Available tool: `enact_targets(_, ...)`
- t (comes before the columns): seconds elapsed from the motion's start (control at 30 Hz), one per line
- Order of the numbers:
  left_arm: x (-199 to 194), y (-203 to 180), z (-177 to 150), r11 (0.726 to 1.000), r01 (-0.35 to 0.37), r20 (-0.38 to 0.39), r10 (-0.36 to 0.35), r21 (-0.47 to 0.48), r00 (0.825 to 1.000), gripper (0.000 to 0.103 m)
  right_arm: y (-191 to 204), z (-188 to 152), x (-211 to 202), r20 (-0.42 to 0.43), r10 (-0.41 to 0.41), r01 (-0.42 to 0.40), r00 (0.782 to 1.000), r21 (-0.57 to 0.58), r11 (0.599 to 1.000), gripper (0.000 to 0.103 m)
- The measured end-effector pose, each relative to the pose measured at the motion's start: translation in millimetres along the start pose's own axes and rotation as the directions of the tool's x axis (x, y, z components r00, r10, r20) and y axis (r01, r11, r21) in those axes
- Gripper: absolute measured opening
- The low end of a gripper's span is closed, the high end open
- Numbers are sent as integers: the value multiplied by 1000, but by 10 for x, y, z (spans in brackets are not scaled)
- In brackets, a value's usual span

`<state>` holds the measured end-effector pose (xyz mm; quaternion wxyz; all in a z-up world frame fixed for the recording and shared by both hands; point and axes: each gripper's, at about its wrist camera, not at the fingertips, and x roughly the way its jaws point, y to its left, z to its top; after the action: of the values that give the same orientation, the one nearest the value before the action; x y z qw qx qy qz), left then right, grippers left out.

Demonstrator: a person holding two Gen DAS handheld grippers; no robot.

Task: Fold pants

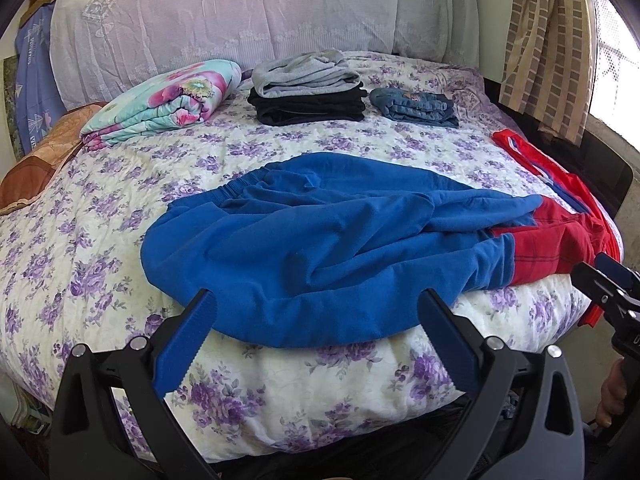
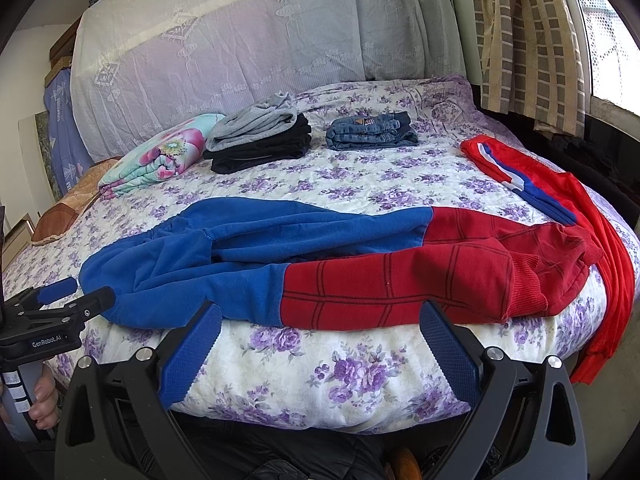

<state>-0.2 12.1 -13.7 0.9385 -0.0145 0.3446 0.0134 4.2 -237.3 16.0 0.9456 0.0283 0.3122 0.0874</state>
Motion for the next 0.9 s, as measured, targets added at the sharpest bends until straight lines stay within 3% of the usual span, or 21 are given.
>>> enact_targets(0.77,9,25,-20,1000,4,-8,-4,-5,1000,98,15,-26,8,-10,2,-2,1000,0,1000,99)
enact_targets(0.9,56,92,-46,998,46,-20,-47,-34,999,98,-5,-38,36,-24,17,-17,1000,11,1000,99)
